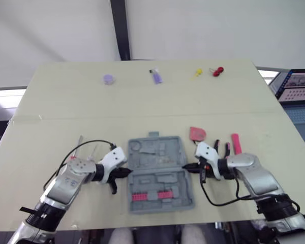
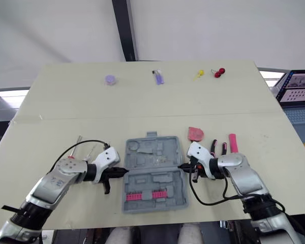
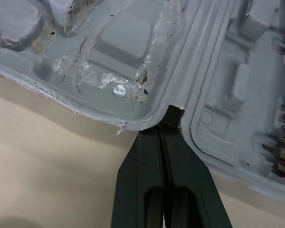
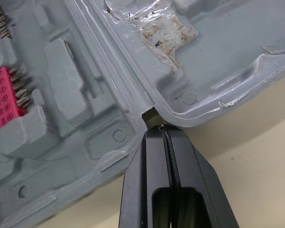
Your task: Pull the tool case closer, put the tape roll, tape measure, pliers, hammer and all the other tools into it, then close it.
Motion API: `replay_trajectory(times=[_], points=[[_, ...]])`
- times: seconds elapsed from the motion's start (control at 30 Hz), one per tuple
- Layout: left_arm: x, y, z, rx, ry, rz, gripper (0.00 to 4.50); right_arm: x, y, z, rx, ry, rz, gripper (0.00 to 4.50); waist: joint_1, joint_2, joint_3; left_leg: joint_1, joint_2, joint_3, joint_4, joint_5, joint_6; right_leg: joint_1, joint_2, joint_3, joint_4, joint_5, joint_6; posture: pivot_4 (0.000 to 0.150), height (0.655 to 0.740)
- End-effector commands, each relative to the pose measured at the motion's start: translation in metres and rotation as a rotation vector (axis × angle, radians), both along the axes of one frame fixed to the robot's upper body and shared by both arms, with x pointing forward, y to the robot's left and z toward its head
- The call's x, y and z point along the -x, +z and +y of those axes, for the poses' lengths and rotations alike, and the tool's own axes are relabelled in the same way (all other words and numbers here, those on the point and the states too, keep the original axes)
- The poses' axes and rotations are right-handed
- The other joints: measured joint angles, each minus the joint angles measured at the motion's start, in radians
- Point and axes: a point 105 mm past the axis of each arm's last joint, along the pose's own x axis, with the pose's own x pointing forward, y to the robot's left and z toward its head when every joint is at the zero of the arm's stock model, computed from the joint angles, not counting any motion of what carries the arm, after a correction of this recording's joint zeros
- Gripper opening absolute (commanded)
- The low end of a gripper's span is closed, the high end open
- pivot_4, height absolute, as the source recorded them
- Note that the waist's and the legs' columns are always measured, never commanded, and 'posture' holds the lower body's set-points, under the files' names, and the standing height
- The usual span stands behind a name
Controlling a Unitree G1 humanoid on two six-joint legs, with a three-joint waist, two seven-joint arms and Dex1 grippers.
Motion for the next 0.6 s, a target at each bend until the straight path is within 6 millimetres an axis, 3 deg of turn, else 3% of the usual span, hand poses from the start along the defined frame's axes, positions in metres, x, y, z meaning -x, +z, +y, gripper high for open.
replay_trajectory(times=[0.03, 0.3, 0.6], points=[[0.019, -0.003, -0.006, 0.006, -0.055, 0.054, 0.05, 0.011, 0.009, 0.009, -0.045, 0.034, -0.009, 0.03, 0.001, 0.000, 0.000, 0.000, 0.000, 0.000, 0.000, 0.000, 0.000, 0.000, 0.000, 0.000, 0.000, 0.000, 0.000, 0.150, 0.7400], [0.036, -0.011, -0.006, -0.008, -0.070, 0.096, 0.05, 0.039, -0.001, 0.008, -0.051, 0.028, 0.062, 0.03, 0.019, 0.000, 0.000, 0.000, 0.000, 0.000, 0.000, 0.000, 0.000, 0.000, 0.000, 0.000, -0.001, 0.000, 0.000, 0.150, 0.7400], [0.047, -0.016, -0.013, 0.001, -0.091, 0.135, 0.05, 0.056, -0.009, 0.003, -0.046, -0.011, 0.113, 0.03, 0.028, 0.000, 0.000, 0.000, 0.000, 0.001, 0.001, 0.000, 0.000, 0.002, 0.000, 0.001, -0.002, 0.000, 0.000, 0.150, 0.7400]])
